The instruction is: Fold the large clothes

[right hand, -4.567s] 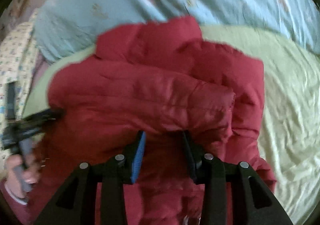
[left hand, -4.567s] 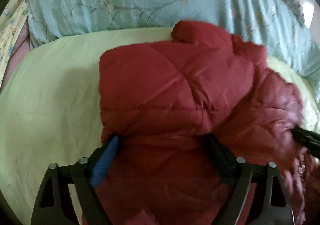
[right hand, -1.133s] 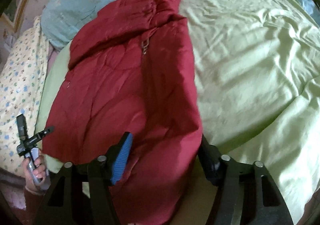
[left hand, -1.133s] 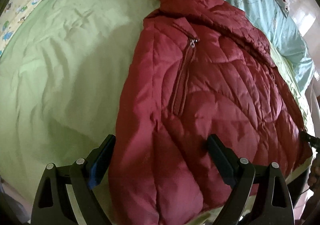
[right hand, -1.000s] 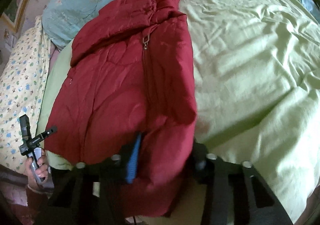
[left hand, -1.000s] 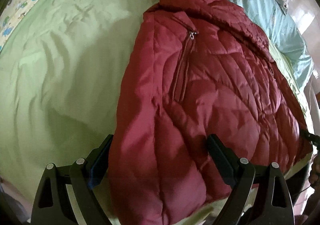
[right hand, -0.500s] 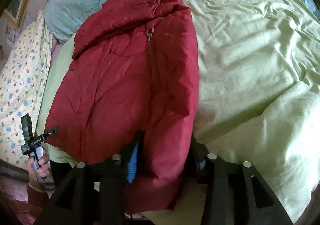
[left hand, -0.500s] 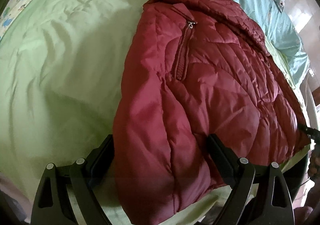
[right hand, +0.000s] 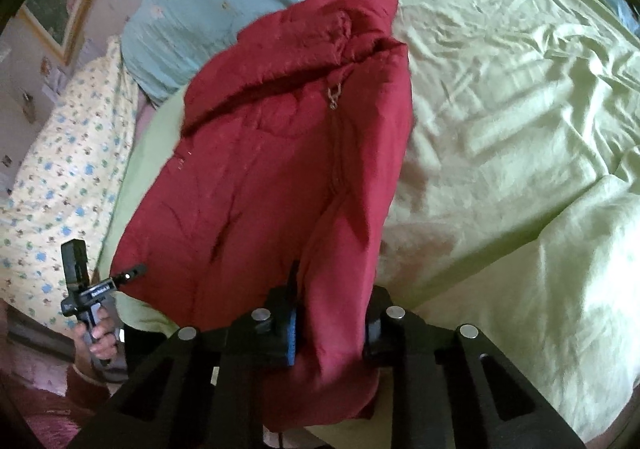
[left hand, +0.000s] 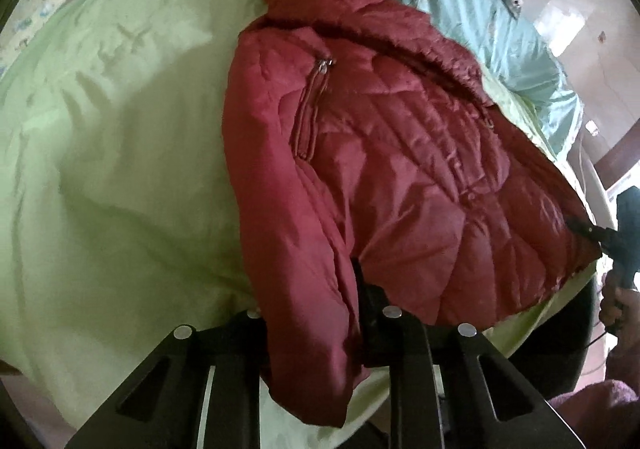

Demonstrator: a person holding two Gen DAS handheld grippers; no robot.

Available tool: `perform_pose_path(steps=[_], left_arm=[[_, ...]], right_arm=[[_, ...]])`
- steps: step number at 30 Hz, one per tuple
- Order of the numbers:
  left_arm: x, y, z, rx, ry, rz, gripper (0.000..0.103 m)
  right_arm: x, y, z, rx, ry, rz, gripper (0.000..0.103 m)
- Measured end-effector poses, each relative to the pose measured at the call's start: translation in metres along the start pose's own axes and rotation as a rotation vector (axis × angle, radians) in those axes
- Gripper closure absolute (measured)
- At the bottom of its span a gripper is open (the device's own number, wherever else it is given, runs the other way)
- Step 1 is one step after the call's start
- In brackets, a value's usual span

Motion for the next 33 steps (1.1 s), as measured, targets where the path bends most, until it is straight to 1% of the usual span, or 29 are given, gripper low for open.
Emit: perform_pose_path(steps=[5,7,14,17,19,23,28,33], left_arm=[[0.000,0.025,-0.001,0.004,-0.014,-0.047,0.086],[-0.003,0.037,-0.002,0.011,-0.018,-0.067,0.086],[-0.028,0.084,0.004,0.062,0.000,-0.183,0.087],[-0.041,0.095,0.009,0.081,0.010,-0.227,0.087],[-0.053,0.099,0.011,0.088,0.021,-0.258,0.087],[-0.074,0.102,0.013,0.097,0.039,-0.305,0.087],[-0.107,0.092,0.007,0.063,0.059,-0.328,0.087],[-0.141,0.083,-0.005,0.044,0.084,-0.349,0.086]], right_arm=[[0.001,0.006,0.011,-0.021,0.029,-0.011,0.083],[-0.001,0.010,0.013,-0.044,0.026,-0.023,0.084],[-0.017,0.029,0.024,-0.144,0.011,-0.098,0.084],[-0.029,0.035,0.028,-0.173,0.016,-0.134,0.085],[-0.041,0.037,0.029,-0.197,0.016,-0.162,0.085],[-0.064,0.040,0.030,-0.207,0.027,-0.207,0.085],[-0.103,0.042,0.031,-0.191,0.049,-0.269,0.085],[-0.138,0.037,0.030,-0.178,0.064,-0.307,0.085]])
Point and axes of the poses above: each gripper's, at about its wrist camera, not at the fingertips, and y roughly against the way its jaws point, z to its left, x to its underside, the point moved 4 cm from there along -y, roughly the way its jaws point, and after that the axes turned 13 degrees about -x, right-handed, at the moved point
